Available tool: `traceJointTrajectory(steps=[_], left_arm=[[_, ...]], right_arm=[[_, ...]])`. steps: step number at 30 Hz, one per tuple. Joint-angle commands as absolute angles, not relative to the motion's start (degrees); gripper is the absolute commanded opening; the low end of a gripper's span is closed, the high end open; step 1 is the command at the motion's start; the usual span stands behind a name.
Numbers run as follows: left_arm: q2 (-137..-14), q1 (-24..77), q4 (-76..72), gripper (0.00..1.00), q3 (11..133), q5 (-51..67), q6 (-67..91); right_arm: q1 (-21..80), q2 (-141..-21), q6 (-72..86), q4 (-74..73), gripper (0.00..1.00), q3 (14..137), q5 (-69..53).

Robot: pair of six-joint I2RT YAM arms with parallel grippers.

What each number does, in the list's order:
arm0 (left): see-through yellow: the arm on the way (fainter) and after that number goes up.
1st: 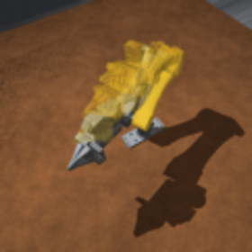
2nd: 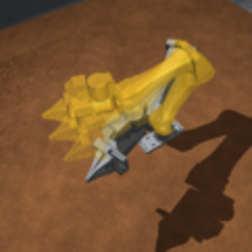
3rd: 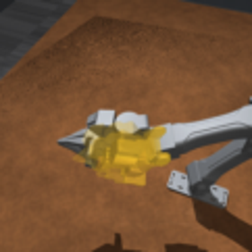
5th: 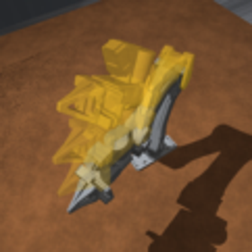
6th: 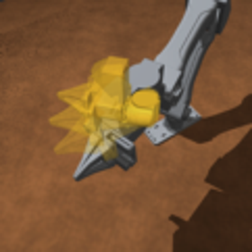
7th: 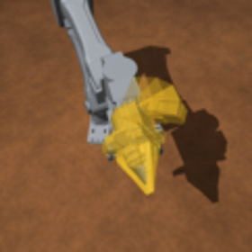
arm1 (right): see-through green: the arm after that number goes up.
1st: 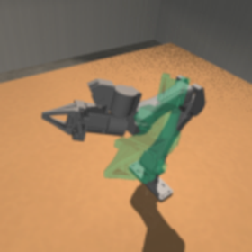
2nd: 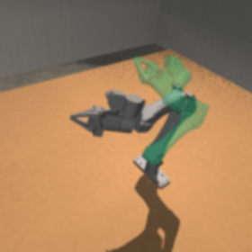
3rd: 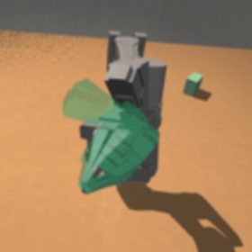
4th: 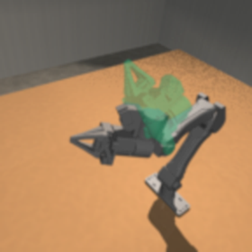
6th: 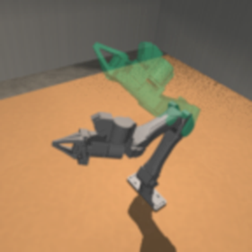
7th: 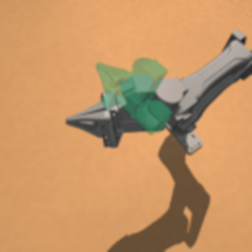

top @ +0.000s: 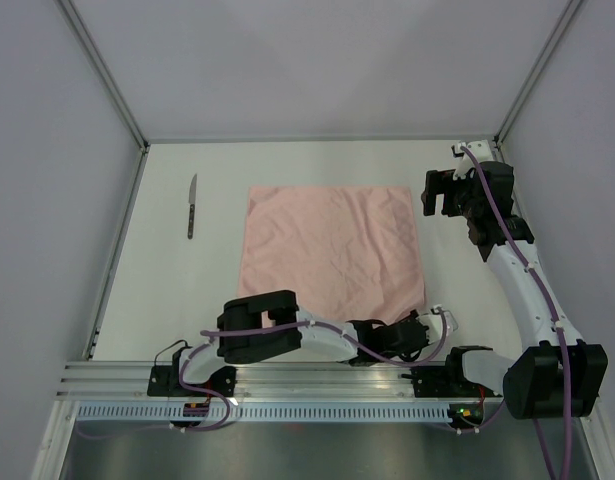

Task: Fold the napkin, place the utensils inside, and roll it up
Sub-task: Fold the napkin

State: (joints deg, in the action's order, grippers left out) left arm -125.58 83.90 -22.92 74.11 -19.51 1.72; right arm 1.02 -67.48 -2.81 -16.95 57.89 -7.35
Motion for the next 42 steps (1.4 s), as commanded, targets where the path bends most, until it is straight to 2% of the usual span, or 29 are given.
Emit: traceJointTrajectory(steps=[1, 22, 42], left_arm=[[-122.3, 83.0, -23.8, 0.02, 72.2, -20.9, 0.1], [-115.1, 77.4, -24.3, 0.02, 70.2, -19.2, 0.6], [-108.4, 67.9, -25.9, 0.02, 64.7, -15.0, 9.4]], right_arm=[[1.2, -67.9, -2.5, -16.7, 0.98, 57.8, -7.8], [1.2, -68.1, -2.5, -16.6, 0.98, 57.8, -7.6], [1.2, -68.0, -2.8, -16.6, 0.98, 57.7, -7.4]])
